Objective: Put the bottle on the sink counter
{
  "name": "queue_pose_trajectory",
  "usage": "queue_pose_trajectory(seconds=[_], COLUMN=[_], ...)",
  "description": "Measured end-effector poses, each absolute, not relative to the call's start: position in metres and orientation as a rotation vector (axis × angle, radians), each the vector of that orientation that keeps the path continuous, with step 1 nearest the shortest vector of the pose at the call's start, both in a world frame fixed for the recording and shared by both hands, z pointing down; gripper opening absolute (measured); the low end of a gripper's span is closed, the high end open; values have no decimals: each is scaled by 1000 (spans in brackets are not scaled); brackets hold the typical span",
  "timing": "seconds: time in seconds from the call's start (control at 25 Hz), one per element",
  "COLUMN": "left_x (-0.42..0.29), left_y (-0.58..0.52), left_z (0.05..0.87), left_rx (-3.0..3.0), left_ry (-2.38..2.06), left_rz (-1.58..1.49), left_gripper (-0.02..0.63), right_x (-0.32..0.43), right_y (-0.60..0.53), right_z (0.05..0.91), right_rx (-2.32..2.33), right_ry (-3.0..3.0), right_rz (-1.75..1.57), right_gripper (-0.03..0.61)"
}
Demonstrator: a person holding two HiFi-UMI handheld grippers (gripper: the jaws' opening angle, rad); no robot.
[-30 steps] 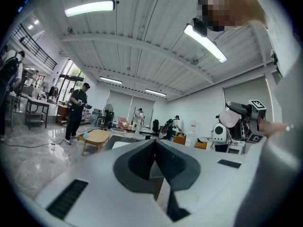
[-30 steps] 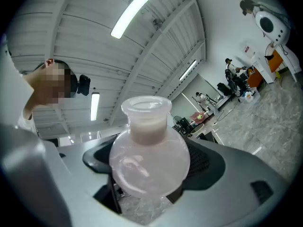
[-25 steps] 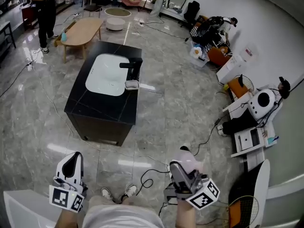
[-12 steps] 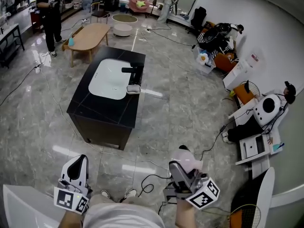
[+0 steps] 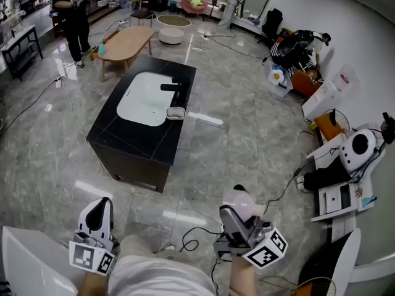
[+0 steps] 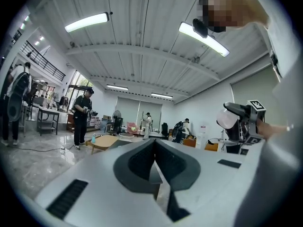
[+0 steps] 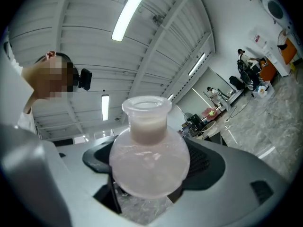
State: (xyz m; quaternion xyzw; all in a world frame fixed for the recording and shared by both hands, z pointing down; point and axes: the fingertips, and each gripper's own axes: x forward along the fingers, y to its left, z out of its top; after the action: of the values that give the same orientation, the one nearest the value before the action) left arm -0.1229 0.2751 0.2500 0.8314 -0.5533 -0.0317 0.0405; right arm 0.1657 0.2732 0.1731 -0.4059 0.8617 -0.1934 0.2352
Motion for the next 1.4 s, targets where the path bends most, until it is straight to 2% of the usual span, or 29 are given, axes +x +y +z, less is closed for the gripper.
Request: queue_pose_trajectory(seconds=[0.28,0.84,1.4], left_x=[-111,-124,-134], left_y=[225,37,-54], left_z=[248,265,290], left_rx=[2552,2613,2558], left_ry=[-1689,-1418,-1390], left_rz=[-88,-120,-141], left_gripper=[14,14,14], right_x=[174,135,108], right_y=[228,87,-3], right_z=[175,174,199], right_rx=[-1110,-1296,-1298], right_ry=[2367,2342,2380], right_rz=[-552,-544,-596], right_gripper=[416,416,416])
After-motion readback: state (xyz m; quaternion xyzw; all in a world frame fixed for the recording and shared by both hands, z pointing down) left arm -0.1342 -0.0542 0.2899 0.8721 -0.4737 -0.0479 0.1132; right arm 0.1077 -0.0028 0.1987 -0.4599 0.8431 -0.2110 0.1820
